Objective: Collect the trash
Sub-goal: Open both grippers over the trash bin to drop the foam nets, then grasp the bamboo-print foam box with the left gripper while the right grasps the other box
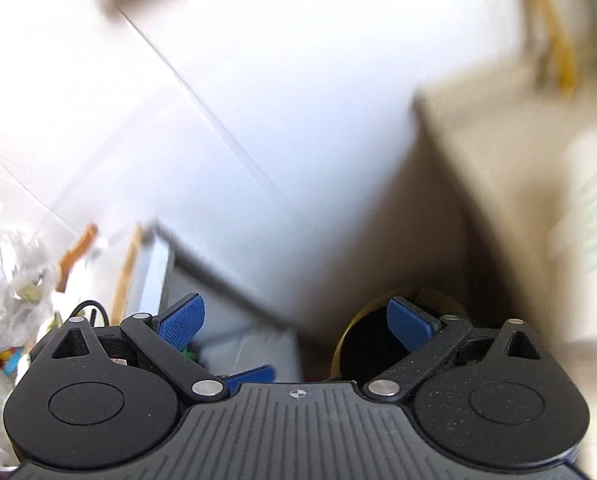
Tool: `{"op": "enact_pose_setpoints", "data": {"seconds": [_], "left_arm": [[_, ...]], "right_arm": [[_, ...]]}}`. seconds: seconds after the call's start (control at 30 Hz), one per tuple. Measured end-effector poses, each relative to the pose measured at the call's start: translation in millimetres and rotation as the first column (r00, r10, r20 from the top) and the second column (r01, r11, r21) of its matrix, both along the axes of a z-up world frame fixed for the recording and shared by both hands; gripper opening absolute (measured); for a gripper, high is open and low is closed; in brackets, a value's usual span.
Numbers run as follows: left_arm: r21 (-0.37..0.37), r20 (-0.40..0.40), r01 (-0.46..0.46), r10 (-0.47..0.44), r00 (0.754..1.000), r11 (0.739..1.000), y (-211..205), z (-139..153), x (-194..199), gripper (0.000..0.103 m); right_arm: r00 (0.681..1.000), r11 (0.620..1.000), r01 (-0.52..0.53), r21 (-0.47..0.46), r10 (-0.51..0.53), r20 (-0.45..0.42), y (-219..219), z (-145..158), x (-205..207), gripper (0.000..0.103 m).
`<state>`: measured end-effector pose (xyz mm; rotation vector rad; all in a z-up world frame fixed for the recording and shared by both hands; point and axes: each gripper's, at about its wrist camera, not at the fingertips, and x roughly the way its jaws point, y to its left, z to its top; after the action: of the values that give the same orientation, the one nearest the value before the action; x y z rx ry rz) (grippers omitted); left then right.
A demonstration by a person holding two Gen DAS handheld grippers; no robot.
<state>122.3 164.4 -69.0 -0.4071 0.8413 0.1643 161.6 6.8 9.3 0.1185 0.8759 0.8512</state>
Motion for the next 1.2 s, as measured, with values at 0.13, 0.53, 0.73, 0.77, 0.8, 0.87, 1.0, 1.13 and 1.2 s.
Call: {"op": "enact_pose_setpoints", "data": {"seconds": [0.13, 0.53, 0.73, 0.77, 0.8, 0.87, 1.0, 1.13, 1.2], "left_arm": [[0.026, 0.146, 0.114, -0.116, 0.982, 0.993, -22.3, 39.0, 10.9, 0.080], [-0.198, 0.196, 0.244, -0.206, 0.959, 0.949, -69.0, 37.1, 47.8, 0.084], [-0.002, 0.188, 0.290, -0.285, 0.940, 0.957, -135.9, 54.4, 68.3, 0.086], [0.018, 0.180, 0.287, -0.285, 0.942, 0.958, -143.6, 55.9, 72.9, 0.086], [0.032, 0.170, 0.284, -0.285, 0.943, 0.958, -150.7, 57.2, 77.6, 0.086], [0.069, 0.138, 0.272, -0.279, 0.950, 0.960, -164.7, 59.4, 87.2, 0.087], [0.190, 0.088, 0.246, -0.266, 0.960, 0.950, -191.4, 54.3, 102.0, 0.087], [0.266, 0.022, 0.214, -0.228, 0.973, 0.940, -206.4, 42.6, 117.8, 0.087], [0.313, -0.003, 0.178, -0.186, 0.982, 0.933, -213.2, 36.3, 122.9, 0.087]], "right_arm": [[0.967, 0.991, 0.130, 0.014, -0.130, 0.220, -52.6, 58.1, -9.5, 0.102], [0.853, 0.924, 0.368, 0.109, -0.381, 0.356, -181.1, 74.3, 0.9, 0.103], [0.858, 0.907, 0.419, 0.039, -0.410, 0.311, -215.8, 40.1, 9.7, 0.103], [0.861, 0.908, 0.417, 0.034, -0.407, 0.307, -219.1, 37.5, 12.3, 0.103], [0.863, 0.908, 0.417, 0.033, -0.407, 0.301, -222.7, 34.4, 15.0, 0.103], [0.867, 0.908, 0.416, 0.037, -0.409, 0.284, -231.8, 27.3, 20.3, 0.103], [0.867, 0.902, 0.429, 0.043, -0.424, 0.263, -254.0, 13.7, 25.4, 0.103], [0.869, 0.898, 0.436, 0.061, -0.437, 0.231, -277.5, -0.8, 27.5, 0.103], [0.870, 0.895, 0.439, 0.074, -0.444, 0.215, -287.1, -6.8, 30.1, 0.103]]}}
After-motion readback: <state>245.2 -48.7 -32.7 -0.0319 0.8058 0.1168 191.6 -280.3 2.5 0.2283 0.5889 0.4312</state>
